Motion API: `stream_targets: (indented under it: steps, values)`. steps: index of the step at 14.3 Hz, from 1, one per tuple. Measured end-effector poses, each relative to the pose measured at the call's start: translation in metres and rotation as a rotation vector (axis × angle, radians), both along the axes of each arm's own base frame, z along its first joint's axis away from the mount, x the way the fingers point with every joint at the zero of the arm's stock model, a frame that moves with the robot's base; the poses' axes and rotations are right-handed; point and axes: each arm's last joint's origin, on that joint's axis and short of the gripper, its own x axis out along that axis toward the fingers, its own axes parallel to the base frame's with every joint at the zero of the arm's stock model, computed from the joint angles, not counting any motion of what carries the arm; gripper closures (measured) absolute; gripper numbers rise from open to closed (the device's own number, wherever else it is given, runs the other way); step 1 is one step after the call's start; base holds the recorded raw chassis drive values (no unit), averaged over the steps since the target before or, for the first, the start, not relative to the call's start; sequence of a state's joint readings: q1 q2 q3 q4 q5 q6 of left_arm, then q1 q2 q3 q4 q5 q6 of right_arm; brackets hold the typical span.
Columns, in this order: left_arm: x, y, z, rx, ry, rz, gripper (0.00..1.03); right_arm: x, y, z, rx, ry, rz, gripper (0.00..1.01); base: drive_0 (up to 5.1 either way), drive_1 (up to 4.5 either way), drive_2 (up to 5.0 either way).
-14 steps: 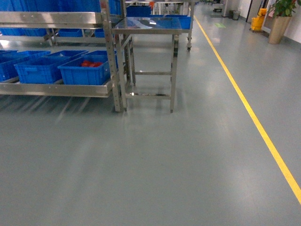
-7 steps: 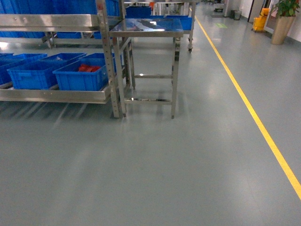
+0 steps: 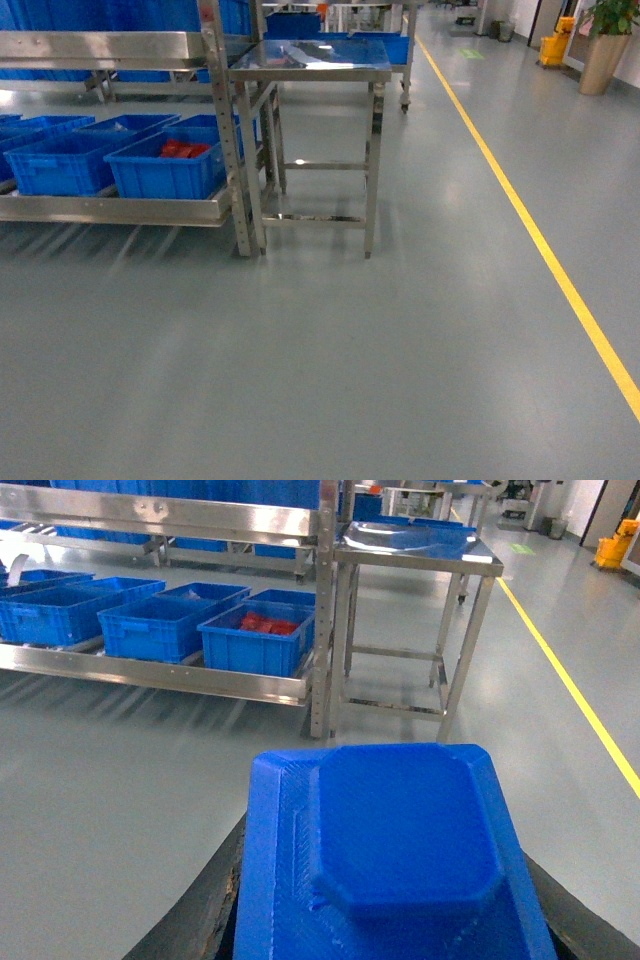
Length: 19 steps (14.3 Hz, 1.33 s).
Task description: Pick blue part to blue bin on bottom shelf
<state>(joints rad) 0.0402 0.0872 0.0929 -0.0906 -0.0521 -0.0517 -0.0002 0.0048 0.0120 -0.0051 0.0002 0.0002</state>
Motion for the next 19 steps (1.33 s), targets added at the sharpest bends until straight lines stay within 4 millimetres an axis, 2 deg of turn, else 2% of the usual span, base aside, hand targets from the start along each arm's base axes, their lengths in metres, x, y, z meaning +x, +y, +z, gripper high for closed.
stream_targets:
  steps: [19]
  values:
    - [-0.0002, 0.0, -0.0004, 0.0, 0.003, 0.002, 0.6, 0.0, 0.0, 0.0003, 0.0, -0.003, 0.001, 0.03, 0.0, 4.2, -4.1]
